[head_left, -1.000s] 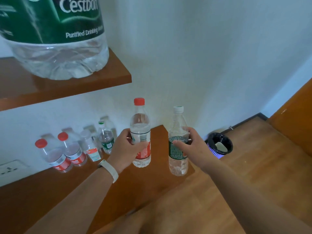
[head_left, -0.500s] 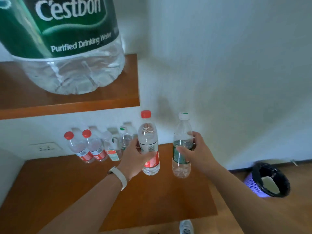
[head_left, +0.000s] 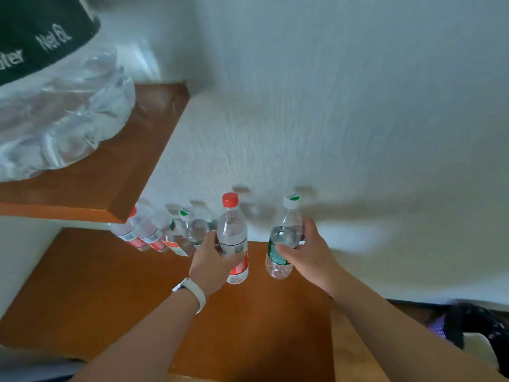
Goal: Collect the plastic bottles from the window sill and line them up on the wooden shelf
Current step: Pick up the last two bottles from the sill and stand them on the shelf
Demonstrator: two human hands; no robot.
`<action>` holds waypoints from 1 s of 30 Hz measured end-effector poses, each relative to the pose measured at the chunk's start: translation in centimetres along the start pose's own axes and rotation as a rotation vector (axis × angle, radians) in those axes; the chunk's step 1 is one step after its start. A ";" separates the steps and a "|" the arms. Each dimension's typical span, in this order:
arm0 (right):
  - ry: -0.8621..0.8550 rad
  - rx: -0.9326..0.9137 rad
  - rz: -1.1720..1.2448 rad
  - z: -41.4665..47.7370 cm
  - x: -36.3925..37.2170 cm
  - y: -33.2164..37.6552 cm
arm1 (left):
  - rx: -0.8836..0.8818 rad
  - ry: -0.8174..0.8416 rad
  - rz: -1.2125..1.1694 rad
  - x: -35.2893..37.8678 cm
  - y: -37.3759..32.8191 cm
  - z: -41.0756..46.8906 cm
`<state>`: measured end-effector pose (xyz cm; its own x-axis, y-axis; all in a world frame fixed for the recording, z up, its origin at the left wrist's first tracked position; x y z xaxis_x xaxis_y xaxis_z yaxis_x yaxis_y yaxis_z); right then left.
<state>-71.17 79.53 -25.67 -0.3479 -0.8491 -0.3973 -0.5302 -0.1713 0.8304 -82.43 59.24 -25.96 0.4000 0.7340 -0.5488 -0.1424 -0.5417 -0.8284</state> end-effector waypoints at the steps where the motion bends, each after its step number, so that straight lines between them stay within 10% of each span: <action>1: 0.005 -0.001 -0.005 0.5 0.2 -0.1 | -0.003 0.001 0.015 0.3 0.3 0.3; 30: -0.085 -0.152 -0.194 6.4 5.9 -3.7 | -0.073 -0.102 -0.044 5.3 5.5 5.5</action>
<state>-76.22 78.35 -33.64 -0.3178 -0.7491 -0.5812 -0.4731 -0.4060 0.7819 -86.04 62.43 -34.06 0.3096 0.7934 -0.5241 -0.0595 -0.5339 -0.8435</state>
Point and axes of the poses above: each hand's wrist, its own z-axis towards the middle knuckle, its own x-axis out of the palm, y = z × x, the point moved 1 cm from there along z, towards the middle knuckle, and after that the axes turned 8 degrees about x, right-handed, at the moved point
